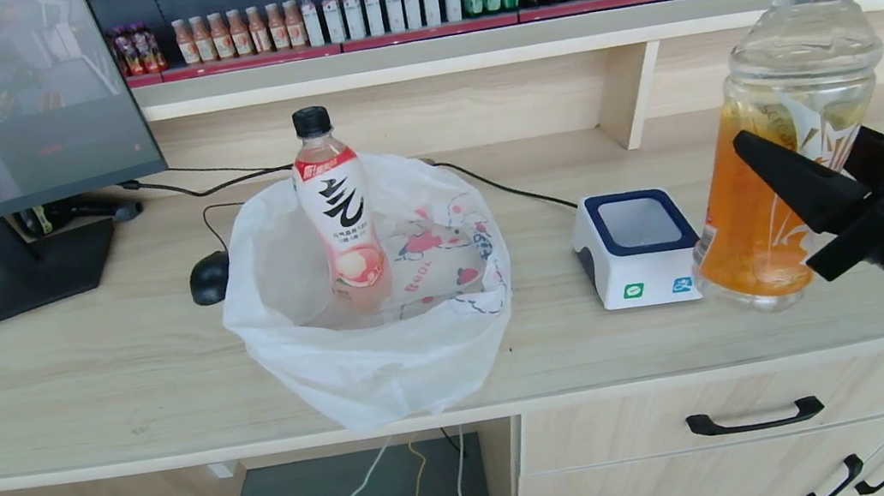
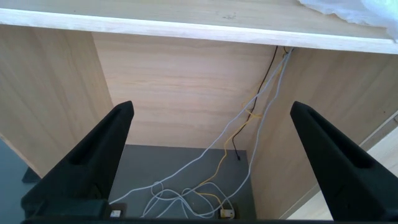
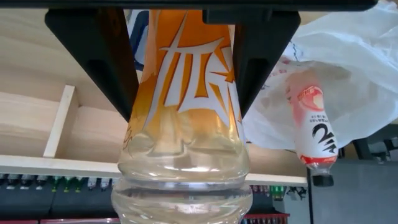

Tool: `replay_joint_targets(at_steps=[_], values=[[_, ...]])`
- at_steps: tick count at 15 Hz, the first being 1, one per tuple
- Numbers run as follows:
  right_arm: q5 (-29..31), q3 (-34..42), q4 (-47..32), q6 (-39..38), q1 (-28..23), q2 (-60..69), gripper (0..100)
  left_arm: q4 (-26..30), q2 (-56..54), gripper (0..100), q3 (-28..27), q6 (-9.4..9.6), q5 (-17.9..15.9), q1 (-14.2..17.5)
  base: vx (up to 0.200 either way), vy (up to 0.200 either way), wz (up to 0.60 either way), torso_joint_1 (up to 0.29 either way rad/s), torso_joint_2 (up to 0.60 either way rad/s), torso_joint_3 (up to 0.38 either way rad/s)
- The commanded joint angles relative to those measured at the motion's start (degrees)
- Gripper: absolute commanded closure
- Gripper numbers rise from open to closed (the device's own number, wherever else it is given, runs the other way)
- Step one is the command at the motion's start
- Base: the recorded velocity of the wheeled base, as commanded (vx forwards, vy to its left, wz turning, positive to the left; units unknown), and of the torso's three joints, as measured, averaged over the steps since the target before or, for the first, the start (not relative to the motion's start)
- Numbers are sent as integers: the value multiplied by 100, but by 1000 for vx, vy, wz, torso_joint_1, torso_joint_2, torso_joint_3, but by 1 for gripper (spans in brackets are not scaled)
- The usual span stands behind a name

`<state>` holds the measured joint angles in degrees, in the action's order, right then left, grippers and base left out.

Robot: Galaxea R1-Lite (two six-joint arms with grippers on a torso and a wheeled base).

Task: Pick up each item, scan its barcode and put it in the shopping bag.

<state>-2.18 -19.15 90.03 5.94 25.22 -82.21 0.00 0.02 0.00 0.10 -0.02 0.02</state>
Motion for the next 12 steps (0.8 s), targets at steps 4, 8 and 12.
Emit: replay_joint_targets(at_steps=[4,8,12], values=[[-986,-827,-3,1006,-307,-234,100,0,-2,0,0,-1,2,-2,0,0,0,0,0,0],[-1601,-1864,-618,2465,-386,-497,100,0,-2,0,0,8,2,-2,0,0,0,0,0,0],[-2120,-2242,-776,3722,-272,-919,100,0,-2,0,0,-1,2,-2,0,0,0,0,0,0]])
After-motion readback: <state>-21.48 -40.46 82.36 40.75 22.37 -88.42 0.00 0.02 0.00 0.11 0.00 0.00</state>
